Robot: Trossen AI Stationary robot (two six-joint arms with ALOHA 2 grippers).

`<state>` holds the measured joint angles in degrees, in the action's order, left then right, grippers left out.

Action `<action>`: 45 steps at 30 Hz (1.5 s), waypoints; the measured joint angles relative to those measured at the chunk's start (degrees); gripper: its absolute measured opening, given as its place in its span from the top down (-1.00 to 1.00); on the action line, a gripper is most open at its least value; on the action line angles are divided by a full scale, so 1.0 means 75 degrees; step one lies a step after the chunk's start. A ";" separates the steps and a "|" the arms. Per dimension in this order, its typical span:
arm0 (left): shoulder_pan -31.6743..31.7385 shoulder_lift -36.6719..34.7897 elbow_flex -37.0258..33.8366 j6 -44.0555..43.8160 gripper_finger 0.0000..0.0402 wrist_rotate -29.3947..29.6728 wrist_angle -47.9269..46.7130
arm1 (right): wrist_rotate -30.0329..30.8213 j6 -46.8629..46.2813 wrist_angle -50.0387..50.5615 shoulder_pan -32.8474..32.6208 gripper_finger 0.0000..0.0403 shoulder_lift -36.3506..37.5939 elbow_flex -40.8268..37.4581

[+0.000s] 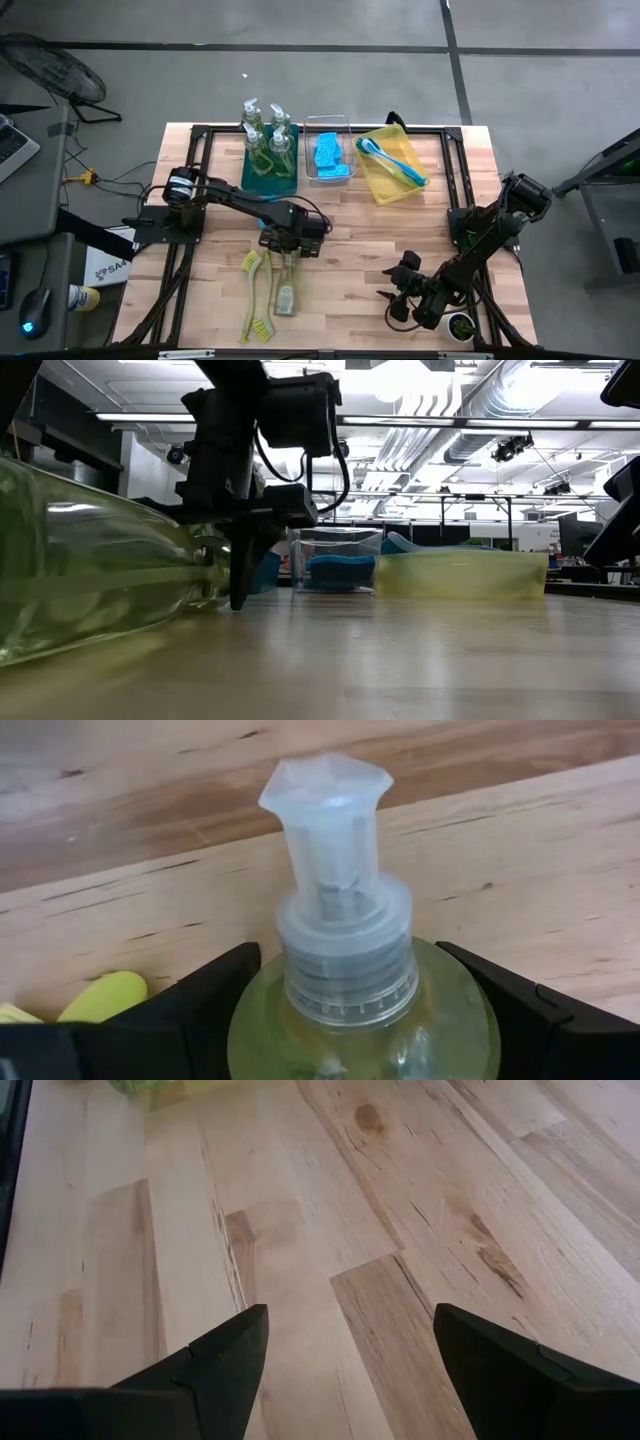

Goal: Pick & Place Kitchen Sink Supplies
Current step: Put the dishwashing liquid into the blue bin

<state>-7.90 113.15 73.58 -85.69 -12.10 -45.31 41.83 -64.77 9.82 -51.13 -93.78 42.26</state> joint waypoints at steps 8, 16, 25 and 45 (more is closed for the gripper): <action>0.0016 0.0253 -0.0002 0.0413 -0.39 -0.0221 -0.0054 | -0.0007 0.0001 -0.0011 0.0000 -0.39 0.0000 0.0000; -0.0089 -0.0264 0.0009 0.0657 -0.39 0.0293 0.0004 | 0.0022 0.0003 -0.0016 0.0000 -0.39 0.0000 0.0000; -0.0211 -0.0400 0.0736 0.1303 -0.39 0.0955 -0.0193 | 0.0031 -0.0111 -0.0028 0.0000 -0.39 0.0000 0.0000; -0.0317 -0.0426 0.2992 0.2858 -0.39 0.2670 -0.1191 | 0.0002 -0.0141 -0.0028 0.0000 -0.39 0.0000 0.0000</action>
<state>-10.28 109.95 96.02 -64.25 7.92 -54.24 41.85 -65.83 9.61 -51.13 -93.78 42.26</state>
